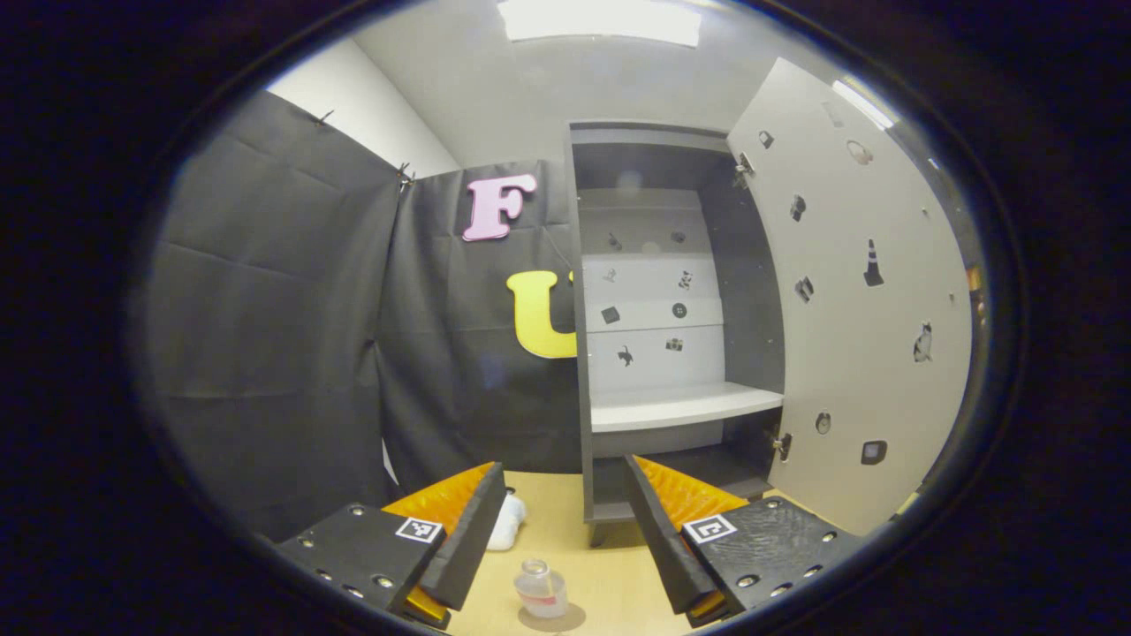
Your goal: Open the cabinet door with the right hand, grasp the bottle in the cabinet with the left hand and place it on the coaster, then close the cabinet door with the right hand.
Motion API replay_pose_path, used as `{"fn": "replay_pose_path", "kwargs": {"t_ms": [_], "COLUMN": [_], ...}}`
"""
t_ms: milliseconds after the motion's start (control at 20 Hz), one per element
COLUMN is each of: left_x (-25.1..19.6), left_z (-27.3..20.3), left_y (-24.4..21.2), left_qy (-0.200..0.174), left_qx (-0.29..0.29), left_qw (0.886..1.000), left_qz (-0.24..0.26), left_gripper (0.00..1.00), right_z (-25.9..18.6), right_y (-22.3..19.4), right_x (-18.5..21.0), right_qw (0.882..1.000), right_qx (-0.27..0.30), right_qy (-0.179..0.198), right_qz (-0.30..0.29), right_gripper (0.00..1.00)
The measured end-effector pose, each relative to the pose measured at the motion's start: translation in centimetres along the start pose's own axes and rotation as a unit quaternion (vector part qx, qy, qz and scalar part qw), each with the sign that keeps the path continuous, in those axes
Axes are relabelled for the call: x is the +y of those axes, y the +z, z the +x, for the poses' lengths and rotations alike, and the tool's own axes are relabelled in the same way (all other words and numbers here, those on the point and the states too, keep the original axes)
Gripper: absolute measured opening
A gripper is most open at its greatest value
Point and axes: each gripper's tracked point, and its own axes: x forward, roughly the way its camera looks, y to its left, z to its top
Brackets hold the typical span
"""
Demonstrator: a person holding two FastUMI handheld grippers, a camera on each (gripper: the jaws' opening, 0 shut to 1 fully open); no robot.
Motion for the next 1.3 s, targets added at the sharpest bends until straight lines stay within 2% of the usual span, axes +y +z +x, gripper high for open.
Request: {"fn": "replay_pose_path", "kwargs": {"t_ms": [350,1050,1300], "left_x": [2.4,9.8,12.7], "left_z": [1.5,0.6,-0.3], "left_y": [-0.3,-2.3,-3.0], "left_qy": [-0.024,-0.009,0.005], "left_qx": [-0.009,-0.002,0.003], "left_qw": [0.999,1.0,1.0], "left_qz": [-0.021,-0.03,-0.027], "left_gripper": [0.82,0.83,0.82], "right_z": [1.5,6.0,8.1], "right_y": [0.2,-0.2,-0.3], "right_x": [6.4,15.4,17.8], "right_qw": [0.999,0.997,0.998], "right_qx": [0.003,0.007,0.0], "right_qy": [0.032,0.073,0.062], "right_qz": [-0.024,-0.017,-0.025], "right_gripper": [0.97,0.97,0.97]}}
